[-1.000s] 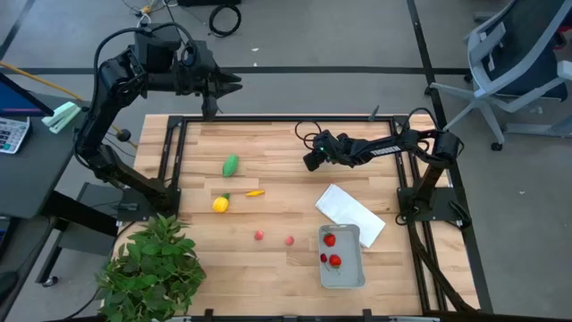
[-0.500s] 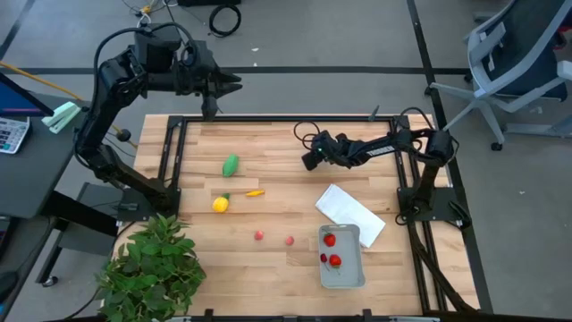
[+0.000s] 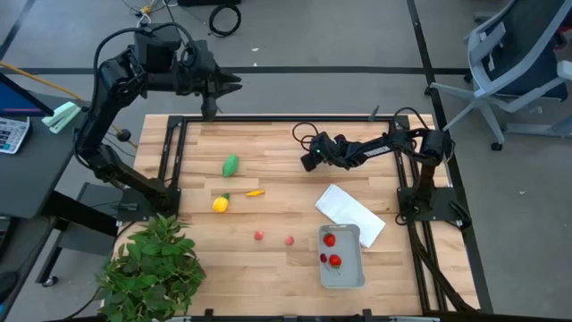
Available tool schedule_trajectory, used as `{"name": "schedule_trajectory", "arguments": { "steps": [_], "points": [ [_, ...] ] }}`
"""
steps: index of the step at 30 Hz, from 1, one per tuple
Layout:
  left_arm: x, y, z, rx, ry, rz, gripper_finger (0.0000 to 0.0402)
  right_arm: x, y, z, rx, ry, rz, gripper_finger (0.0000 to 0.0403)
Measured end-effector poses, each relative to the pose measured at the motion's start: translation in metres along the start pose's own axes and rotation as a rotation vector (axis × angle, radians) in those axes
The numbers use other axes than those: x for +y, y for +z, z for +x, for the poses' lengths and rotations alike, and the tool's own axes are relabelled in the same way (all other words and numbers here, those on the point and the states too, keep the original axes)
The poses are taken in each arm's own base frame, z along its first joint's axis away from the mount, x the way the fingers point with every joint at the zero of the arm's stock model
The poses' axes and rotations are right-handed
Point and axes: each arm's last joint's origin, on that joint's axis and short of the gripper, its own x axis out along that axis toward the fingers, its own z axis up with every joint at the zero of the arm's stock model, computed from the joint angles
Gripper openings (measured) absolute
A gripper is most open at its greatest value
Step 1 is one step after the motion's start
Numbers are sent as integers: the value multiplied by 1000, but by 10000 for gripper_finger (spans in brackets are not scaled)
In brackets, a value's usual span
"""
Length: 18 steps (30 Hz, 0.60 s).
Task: Pick and placing Produce into tupperware
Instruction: Put the red cherry into the gray bin
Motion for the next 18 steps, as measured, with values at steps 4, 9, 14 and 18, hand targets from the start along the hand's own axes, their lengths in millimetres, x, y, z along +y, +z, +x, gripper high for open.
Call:
{"name": "schedule_trajectory", "arguments": {
  "steps": [4, 9, 14, 18],
  "points": [
    [0, 0, 0, 1, 0, 0, 88, 1, -1, 1, -1, 1, 0, 130],
    [0, 0, 0, 1, -1, 0, 87, 0, 3, -5, -7, 13, 2, 54],
    [0, 0, 0, 1, 0, 0, 80, 3, 3, -10, -5, 29, -9, 34],
    [0, 0, 0, 1, 0, -1, 78, 17, -4, -17, -1, 69, -64, 34]
  ]
}}
